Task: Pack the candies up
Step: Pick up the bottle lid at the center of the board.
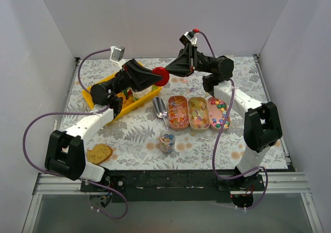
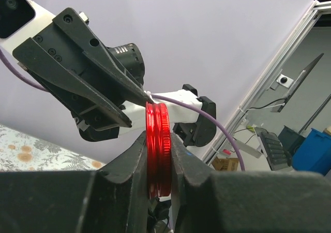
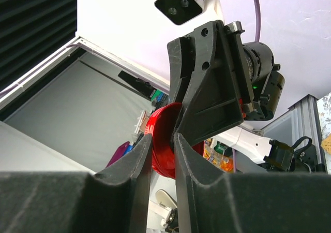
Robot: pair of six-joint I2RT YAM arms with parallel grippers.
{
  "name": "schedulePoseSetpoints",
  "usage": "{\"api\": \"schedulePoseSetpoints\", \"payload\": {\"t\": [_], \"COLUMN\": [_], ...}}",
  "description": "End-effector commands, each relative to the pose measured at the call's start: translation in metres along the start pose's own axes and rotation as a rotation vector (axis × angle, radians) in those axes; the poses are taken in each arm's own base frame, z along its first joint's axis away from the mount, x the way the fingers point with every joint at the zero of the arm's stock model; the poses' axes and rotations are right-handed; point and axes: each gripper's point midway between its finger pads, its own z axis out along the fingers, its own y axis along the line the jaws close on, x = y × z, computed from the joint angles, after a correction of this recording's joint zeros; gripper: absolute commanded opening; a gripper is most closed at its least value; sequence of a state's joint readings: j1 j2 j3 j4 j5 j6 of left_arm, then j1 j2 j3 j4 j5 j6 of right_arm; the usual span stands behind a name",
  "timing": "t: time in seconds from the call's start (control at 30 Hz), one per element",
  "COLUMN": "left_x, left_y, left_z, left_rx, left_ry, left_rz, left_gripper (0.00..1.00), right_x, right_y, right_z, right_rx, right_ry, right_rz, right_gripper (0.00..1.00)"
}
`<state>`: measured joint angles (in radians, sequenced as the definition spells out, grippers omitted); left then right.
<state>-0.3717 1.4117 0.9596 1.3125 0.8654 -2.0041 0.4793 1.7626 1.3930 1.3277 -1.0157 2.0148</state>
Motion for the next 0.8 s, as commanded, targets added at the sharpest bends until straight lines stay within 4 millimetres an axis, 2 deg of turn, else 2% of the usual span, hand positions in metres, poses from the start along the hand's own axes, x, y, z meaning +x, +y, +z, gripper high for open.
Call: {"api": "schedulePoseSetpoints", "payload": {"t": [0.0, 0.13, 0.23, 0.37, 0.4, 0.47, 0.5, 0.53, 0.57, 0.63, 0.67, 0.7, 0.73, 0.77], "left_x": [-0.018, -0.015, -0.013, -0.005, -0.004, 0.001, 0.003, 0.005, 0.009, 0.013, 0.021, 0.025, 0.022, 0.031], "left_y": [-0.088, -0.084, -0.081, -0.069, -0.067, -0.055, -0.051, -0.046, -0.033, -0.023, -0.004, 0.003, 0.006, 0.019], "left_z": [-0.003, -0.004, -0.005, -0.006, -0.006, -0.005, -0.005, -0.004, -0.004, -0.003, -0.006, -0.008, -0.005, -0.011], "left_rx": [0.189, 0.176, 0.164, 0.102, 0.089, 0.028, 0.002, -0.025, -0.094, -0.161, -0.253, -0.289, -0.315, -0.388], "left_ry": [0.024, 0.02, 0.02, 0.034, 0.038, 0.046, 0.059, 0.065, 0.072, 0.097, 0.111, 0.122, 0.127, 0.142], "left_rz": [-0.5, -0.512, -0.518, -0.541, -0.539, -0.55, -0.554, -0.561, -0.571, -0.567, -0.593, -0.589, -0.576, -0.625], "left_gripper": [0.0, 0.0, 0.0, 0.0, 0.0, 0.0, 0.0, 0.0, 0.0, 0.0, 0.0, 0.0, 0.0, 0.0], "right_x": [0.052, 0.045, 0.034, 0.022, 0.015, 0.014, 0.01, 0.012, 0.011, 0.01, 0.008, 0.005, 0.004, 0.0], "right_y": [0.06, 0.061, 0.063, 0.055, 0.041, 0.031, 0.01, 0.007, -0.003, -0.024, -0.034, -0.041, -0.051, -0.06], "right_z": [-0.014, -0.019, -0.028, -0.044, -0.05, -0.054, -0.056, -0.056, -0.058, -0.061, -0.064, -0.066, -0.071, -0.075], "right_rx": [-0.252, -0.252, -0.244, -0.205, -0.161, -0.1, -0.02, 0.014, 0.059, 0.186, 0.235, 0.281, 0.385, 0.452], "right_ry": [0.12, 0.091, 0.042, -0.034, -0.07, -0.094, -0.109, -0.106, -0.109, -0.122, -0.117, -0.132, -0.155, -0.14], "right_rz": [-0.352, -0.35, -0.349, -0.334, -0.278, -0.295, -0.199, -0.265, -0.251, -0.153, -0.235, -0.262, -0.155, -0.294], "right_gripper": [0.31, 0.37, 0.45, 0.6, 0.63, 0.69, 0.7, 0.7, 0.7, 0.7, 0.7, 0.7, 0.69, 0.68]}}
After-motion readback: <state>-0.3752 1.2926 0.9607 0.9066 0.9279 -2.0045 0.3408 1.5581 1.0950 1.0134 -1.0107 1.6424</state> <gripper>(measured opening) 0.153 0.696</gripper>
